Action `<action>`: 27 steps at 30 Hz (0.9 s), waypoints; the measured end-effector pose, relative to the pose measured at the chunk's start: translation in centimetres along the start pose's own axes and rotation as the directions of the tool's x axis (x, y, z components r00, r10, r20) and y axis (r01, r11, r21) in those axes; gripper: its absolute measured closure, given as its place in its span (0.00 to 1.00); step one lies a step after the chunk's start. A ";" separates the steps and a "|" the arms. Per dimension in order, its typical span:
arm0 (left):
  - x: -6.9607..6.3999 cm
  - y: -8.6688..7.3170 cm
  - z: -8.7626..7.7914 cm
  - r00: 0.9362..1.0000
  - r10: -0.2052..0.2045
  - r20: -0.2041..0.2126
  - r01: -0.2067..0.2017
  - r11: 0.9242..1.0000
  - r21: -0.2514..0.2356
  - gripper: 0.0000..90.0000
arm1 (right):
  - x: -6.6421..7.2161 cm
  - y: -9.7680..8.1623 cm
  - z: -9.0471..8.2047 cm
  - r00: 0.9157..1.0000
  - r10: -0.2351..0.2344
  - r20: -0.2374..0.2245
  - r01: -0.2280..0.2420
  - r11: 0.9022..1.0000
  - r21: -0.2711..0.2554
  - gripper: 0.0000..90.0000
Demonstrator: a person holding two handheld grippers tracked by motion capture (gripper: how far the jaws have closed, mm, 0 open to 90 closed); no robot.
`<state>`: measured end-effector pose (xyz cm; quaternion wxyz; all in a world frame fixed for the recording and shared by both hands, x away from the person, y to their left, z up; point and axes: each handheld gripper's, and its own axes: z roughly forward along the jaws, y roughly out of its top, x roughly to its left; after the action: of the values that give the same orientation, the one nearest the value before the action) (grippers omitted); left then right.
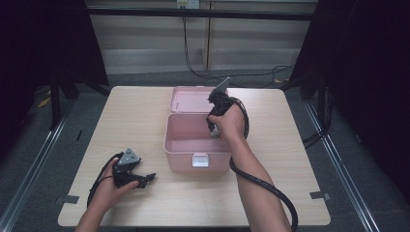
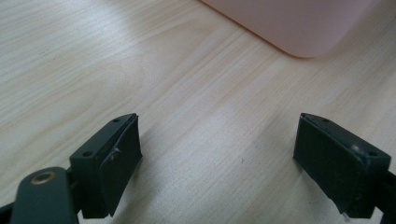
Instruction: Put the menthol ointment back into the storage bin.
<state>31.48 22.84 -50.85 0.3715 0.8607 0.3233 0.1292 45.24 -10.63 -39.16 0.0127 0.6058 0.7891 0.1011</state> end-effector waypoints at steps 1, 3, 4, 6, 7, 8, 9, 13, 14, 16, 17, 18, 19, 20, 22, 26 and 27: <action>0.0 0.0 0.0 1.000 0.000 0.000 0.000 1.000 0.000 0.16 | 0.0 0.0 0.1 1.000 -0.002 -0.003 0.002 1.000 0.003 0.56; 0.0 0.0 0.0 1.000 0.001 0.000 -0.001 1.000 0.000 0.16 | 0.1 0.0 0.2 1.000 0.003 0.000 -0.003 1.000 -0.002 0.56; 0.0 0.0 0.0 1.000 0.000 0.000 0.000 1.000 0.000 0.16 | 0.1 0.0 0.2 1.000 0.003 0.000 -0.003 1.000 -0.002 0.56; 0.0 0.0 0.0 1.000 0.001 0.000 -0.001 1.000 0.000 0.16 | 0.1 0.1 0.4 1.000 -0.001 -0.005 0.001 1.000 0.002 0.56; 0.0 0.0 0.0 1.000 0.000 0.000 0.000 1.000 0.000 0.16 | 0.2 0.1 0.5 1.000 -0.002 -0.004 0.002 1.000 0.001 0.56; 0.0 0.0 0.0 1.000 0.000 0.000 0.000 1.000 0.000 0.16 | 0.3 0.1 0.7 1.000 -0.006 -0.002 0.006 1.000 0.003 0.56; 0.0 0.0 0.0 1.000 0.000 0.000 0.000 1.000 0.000 0.16 | 0.3 0.1 0.7 1.000 -0.006 -0.002 0.006 1.000 0.003 0.56; 0.0 0.0 0.0 1.000 0.000 0.000 0.000 1.000 0.000 0.16 | 0.4 0.1 1.0 1.000 -0.012 0.003 0.012 1.000 0.004 0.56; 0.0 0.0 0.0 1.000 0.001 0.000 -0.001 1.000 0.000 0.16 | 0.4 0.1 1.0 1.000 -0.013 0.009 0.013 1.000 0.000 0.56; 0.0 0.0 0.0 1.000 0.000 0.000 0.000 1.000 0.000 0.16 | 0.5 0.1 1.2 1.000 -0.013 0.002 0.013 1.000 0.002 0.56; 0.0 0.0 0.0 1.000 -0.001 0.001 0.001 1.000 0.000 0.16 | 0.5 0.1 1.3 1.000 -0.015 0.004 0.015 1.000 0.001 0.56; 0.0 0.0 0.0 1.000 0.000 0.001 0.000 1.000 0.000 0.16 | 0.6 0.1 1.3 1.000 -0.014 0.004 0.014 1.000 0.002 0.56; 0.0 0.0 0.0 1.000 0.000 0.001 0.000 1.000 0.000 0.16 | 0.6 0.1 1.3 1.000 -0.014 0.004 0.014 1.000 0.002 0.56; 0.0 0.0 0.0 1.000 0.000 0.001 0.000 1.000 0.000 0.16 | 0.6 0.1 1.5 1.000 -0.016 0.001 0.016 1.000 -0.007 0.56; 0.0 0.0 0.0 1.000 0.000 0.000 0.000 1.000 0.000 0.16 | 0.7 0.1 1.6 1.000 -0.017 0.003 0.017 1.000 -0.006 0.56; 0.0 0.0 0.0 1.000 -0.001 0.001 0.001 1.000 0.000 0.16 | 0.7 0.1 1.8 1.000 -0.021 0.000 0.021 1.000 -0.001 0.56; 0.0 0.0 0.0 1.000 0.000 0.001 0.000 1.000 0.000 0.16 | 0.8 0.1 1.9 1.000 -0.023 0.000 0.023 1.000 -0.002 0.56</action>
<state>31.49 22.84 -50.85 0.3717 0.8607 0.3232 0.1285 45.41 -9.60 -40.92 0.0143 0.5969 0.7958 0.1016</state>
